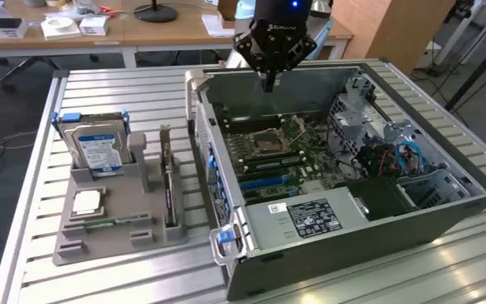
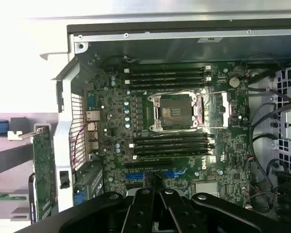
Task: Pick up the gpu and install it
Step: 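Reach for the gpu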
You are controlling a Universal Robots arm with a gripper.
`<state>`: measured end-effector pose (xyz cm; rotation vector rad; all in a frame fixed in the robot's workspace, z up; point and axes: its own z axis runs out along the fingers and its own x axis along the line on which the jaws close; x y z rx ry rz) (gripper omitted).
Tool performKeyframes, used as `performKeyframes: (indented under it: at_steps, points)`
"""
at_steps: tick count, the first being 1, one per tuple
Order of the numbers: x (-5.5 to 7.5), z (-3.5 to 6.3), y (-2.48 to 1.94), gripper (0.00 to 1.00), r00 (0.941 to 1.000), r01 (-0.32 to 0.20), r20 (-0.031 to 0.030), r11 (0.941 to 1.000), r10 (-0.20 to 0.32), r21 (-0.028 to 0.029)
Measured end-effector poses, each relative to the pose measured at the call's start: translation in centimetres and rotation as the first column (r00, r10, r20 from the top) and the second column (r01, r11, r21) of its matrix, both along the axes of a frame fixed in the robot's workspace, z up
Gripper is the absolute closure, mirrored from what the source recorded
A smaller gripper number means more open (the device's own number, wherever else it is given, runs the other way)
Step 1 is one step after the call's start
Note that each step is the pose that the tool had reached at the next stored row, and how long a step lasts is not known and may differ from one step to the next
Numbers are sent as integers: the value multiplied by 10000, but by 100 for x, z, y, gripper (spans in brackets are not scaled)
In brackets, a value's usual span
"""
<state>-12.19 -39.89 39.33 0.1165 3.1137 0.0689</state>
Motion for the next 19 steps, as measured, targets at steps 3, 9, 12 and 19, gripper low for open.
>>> performKeyframes:
  at_steps: [3, 9, 12, 19]
  points:
    - [0, 0, 0, 90, 10000, -1, 0, 10000, 1, 0]
    - [0, 0, 0, 90, 10000, 0, 0, 10000, 0, 0]
    - [0, 0, 0, 90, 10000, 0, 0, 10000, 0, -1]
    - [-118, -1, 2, 90, 10000, 0, 0, 10000, 0, 0]
